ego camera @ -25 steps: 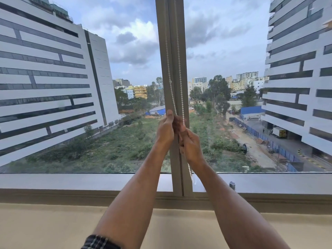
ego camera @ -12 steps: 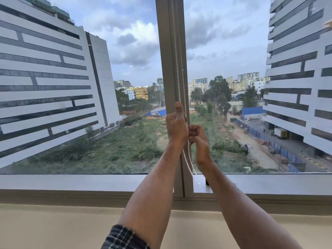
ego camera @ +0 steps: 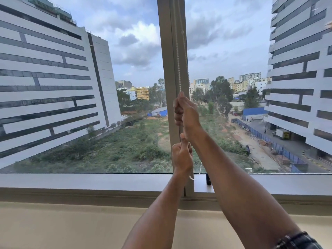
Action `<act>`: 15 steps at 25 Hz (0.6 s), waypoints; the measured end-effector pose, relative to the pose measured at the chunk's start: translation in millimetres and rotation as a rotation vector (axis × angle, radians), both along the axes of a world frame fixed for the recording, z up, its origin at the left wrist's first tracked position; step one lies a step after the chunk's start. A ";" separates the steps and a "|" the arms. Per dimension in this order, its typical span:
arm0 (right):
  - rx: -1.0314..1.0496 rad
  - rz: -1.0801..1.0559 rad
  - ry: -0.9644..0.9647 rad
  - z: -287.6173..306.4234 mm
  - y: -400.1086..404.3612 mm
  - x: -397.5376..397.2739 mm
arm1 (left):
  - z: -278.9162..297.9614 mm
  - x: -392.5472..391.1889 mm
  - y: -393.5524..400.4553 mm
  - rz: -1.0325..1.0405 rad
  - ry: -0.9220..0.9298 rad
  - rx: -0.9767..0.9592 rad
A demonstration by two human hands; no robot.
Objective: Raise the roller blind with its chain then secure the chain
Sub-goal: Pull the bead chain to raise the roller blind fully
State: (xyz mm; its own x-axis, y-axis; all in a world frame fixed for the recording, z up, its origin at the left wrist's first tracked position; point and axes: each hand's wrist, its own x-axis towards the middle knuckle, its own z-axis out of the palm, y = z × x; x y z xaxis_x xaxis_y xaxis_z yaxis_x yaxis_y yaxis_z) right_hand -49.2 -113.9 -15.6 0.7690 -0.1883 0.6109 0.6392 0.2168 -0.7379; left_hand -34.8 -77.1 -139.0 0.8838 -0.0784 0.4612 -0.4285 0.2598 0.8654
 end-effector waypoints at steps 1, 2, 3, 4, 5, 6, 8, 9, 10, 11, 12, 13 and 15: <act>0.010 0.005 -0.008 -2.9 1.9 -0.3 | -1.0 0.8 2.9 -0.021 -0.002 -0.012; 0.019 0.008 -0.030 -5.7 2.8 -0.9 | -2.3 2.6 6.1 -0.032 -0.002 -0.009; 0.027 0.017 -0.060 -7.6 3.3 -1.9 | -3.6 4.7 9.6 -0.016 0.009 0.010; 0.034 0.028 -0.085 -9.1 3.2 -2.3 | -5.5 7.4 13.3 0.023 0.028 0.035; 0.037 0.035 -0.097 -10.3 2.3 -2.1 | -8.4 10.8 16.9 0.074 0.048 0.056; 0.034 0.031 -0.099 -11.6 1.2 -2.0 | -9.9 14.3 20.6 0.133 0.068 0.063; 0.025 0.004 -0.078 -17.4 -1.1 -0.6 | -2.1 21.5 28.4 0.222 0.103 0.028; 0.018 -0.015 -0.062 -23.3 -2.7 0.3 | 8.6 24.0 31.7 0.224 0.102 -0.015; 0.008 -0.036 -0.048 -30.9 -4.1 1.7 | 23.1 25.7 34.0 0.214 0.087 -0.054; -0.002 -0.050 -0.037 -40.2 -4.5 2.8 | 39.7 26.2 35.4 0.212 0.063 -0.066; -0.007 -0.059 -0.027 -50.9 -3.5 4.2 | 57.5 24.7 34.7 0.200 0.038 -0.070; -0.008 -0.064 -0.015 -61.6 -2.1 5.7 | 75.4 22.2 32.1 0.163 0.021 -0.082; -0.017 -0.085 0.025 -81.6 -0.1 7.8 | 108.0 14.1 20.6 -0.032 0.027 -0.124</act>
